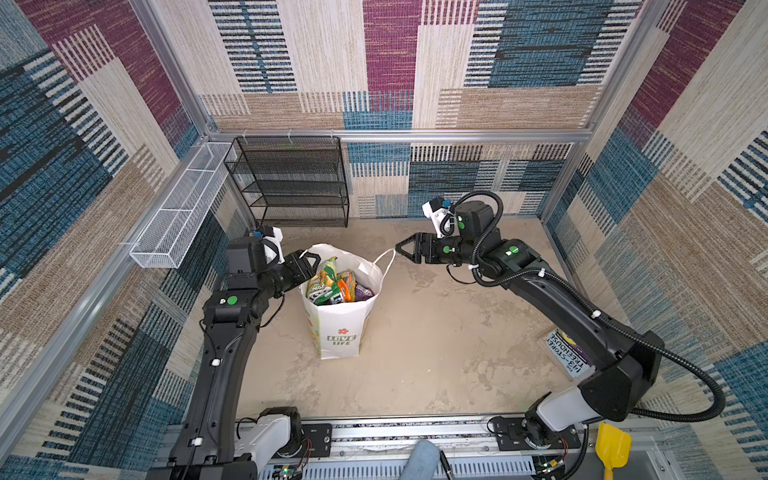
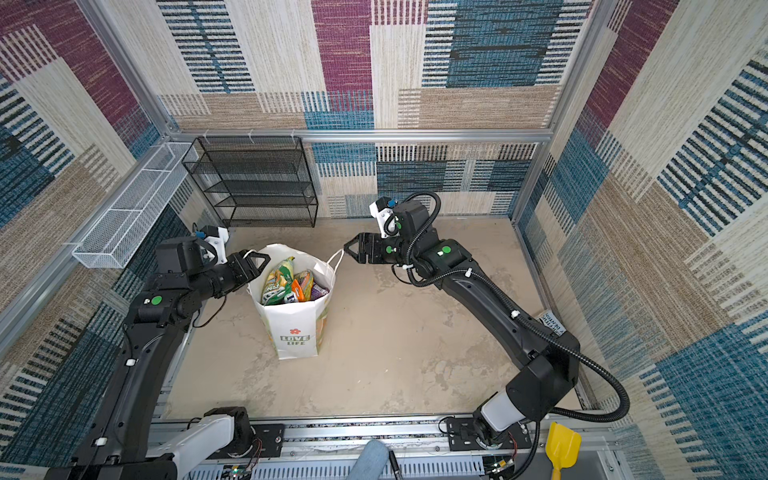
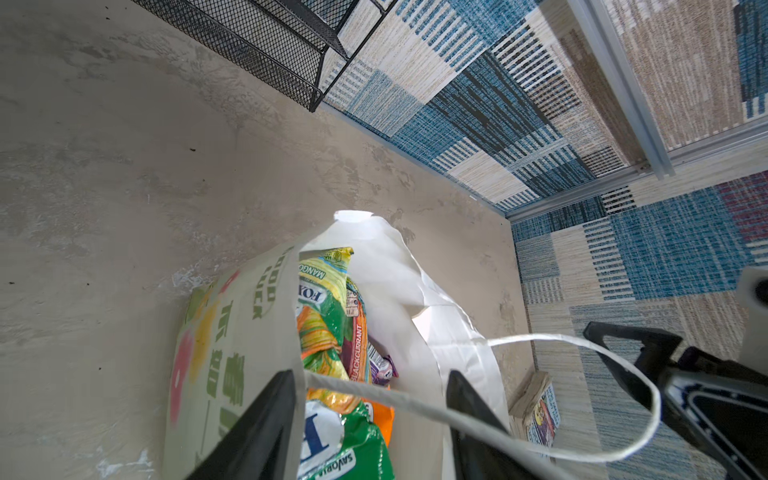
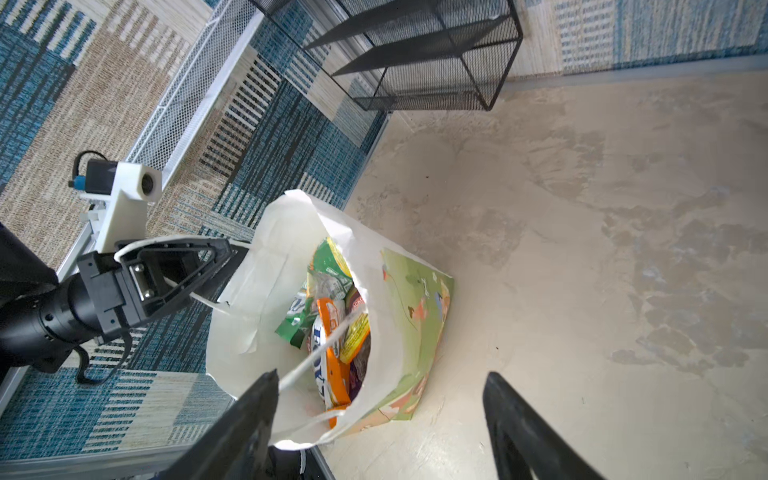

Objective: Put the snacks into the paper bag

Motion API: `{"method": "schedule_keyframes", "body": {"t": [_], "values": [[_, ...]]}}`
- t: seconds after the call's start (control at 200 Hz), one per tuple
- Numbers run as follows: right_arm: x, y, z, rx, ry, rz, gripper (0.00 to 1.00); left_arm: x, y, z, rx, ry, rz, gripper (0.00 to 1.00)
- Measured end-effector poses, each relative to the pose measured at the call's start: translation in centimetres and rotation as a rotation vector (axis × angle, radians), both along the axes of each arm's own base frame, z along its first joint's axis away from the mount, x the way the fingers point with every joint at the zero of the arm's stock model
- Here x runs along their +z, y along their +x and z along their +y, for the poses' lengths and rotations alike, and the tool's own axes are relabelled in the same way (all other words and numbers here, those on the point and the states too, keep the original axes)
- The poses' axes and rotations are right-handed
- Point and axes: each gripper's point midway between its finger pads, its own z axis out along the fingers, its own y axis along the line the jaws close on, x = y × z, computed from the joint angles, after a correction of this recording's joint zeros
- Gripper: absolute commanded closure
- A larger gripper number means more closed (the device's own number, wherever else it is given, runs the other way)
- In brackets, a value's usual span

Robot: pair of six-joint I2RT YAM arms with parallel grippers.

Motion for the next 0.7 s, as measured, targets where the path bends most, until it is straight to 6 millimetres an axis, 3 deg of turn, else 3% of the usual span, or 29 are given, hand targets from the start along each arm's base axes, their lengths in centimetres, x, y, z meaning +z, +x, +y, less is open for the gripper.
{"method": "schedule_keyframes", "body": {"t": [0.22, 0.486, 0.586, 0.701], "values": [[0.2, -3.0, 3.2, 0.098, 0.013, -0.001, 0.26, -0.1, 0.4, 0.0, 0.000, -0.004, -0.002, 0.43], [1.1, -4.4, 4.8, 0.153, 0.054, -0.021, 0.34, -0.1, 0.4, 0.0, 0.001, -0.003, -0.002, 0.43], [1.0, -4.0, 5.4, 0.153, 0.052, -0.021, 0.47, -0.1, 0.4, 0.0, 0.001, -0.003, -0.003, 0.43], [0.3, -2.5, 6.4, 0.142, 0.038, -0.004, 0.78, -0.1, 0.4, 0.0, 0.002, -0.003, -0.004, 0.43]]}}
